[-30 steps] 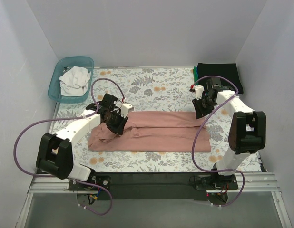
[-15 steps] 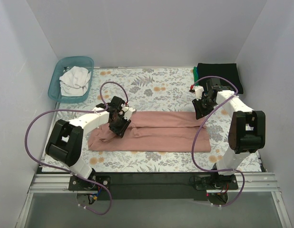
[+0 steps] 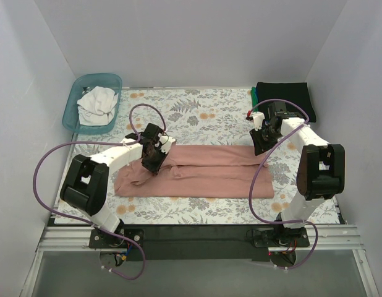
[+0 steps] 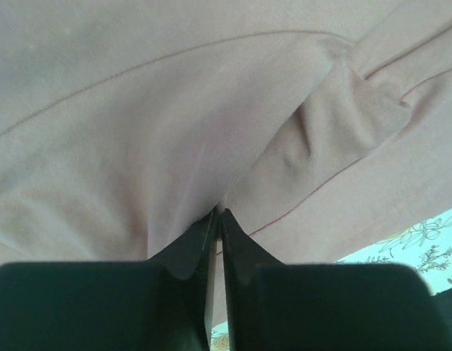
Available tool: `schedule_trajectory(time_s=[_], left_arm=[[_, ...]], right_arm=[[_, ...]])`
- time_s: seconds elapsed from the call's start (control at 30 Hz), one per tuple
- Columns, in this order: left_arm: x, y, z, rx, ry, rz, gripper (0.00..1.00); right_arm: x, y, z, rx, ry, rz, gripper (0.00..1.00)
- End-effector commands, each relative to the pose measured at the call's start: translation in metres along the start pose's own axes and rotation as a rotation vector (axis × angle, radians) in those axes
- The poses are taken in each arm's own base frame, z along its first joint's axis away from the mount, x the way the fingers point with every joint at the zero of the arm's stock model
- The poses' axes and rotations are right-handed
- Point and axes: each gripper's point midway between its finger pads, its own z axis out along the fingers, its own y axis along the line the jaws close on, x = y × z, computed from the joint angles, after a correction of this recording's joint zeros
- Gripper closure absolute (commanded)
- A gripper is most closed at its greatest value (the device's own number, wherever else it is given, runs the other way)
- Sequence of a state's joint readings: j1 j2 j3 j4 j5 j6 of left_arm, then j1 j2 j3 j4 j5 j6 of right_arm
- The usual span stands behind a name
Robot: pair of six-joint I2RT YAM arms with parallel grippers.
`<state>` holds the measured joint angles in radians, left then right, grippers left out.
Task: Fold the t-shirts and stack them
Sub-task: Fold the tshirt
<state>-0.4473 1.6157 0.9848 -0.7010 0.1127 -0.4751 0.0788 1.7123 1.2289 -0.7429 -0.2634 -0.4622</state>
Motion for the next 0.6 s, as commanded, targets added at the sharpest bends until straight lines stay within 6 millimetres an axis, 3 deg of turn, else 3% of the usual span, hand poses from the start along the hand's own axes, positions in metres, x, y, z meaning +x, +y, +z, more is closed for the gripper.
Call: schedule_trajectory(time_s=[0.0, 0.23, 0.57], left_arm=[[-0.027, -0.008, -0.021, 0.037, -0.086, 0.02, 0.97], [-0.017, -0.038, -0.048, 0.195, -0.04, 0.013, 1.0], [0.007, -0.084, -0.052, 0.487, 0.064, 0.017, 0.98]], right_arm=[[-0.001, 0.002, -0.003, -0.005, 0.0, -0.002, 0.7], [0.001, 0.006, -0.001, -0.026, 0.002, 0.003, 0.71], [0.004, 0.008, 0.0, -0.029, 0.01, -0.002, 0.71]])
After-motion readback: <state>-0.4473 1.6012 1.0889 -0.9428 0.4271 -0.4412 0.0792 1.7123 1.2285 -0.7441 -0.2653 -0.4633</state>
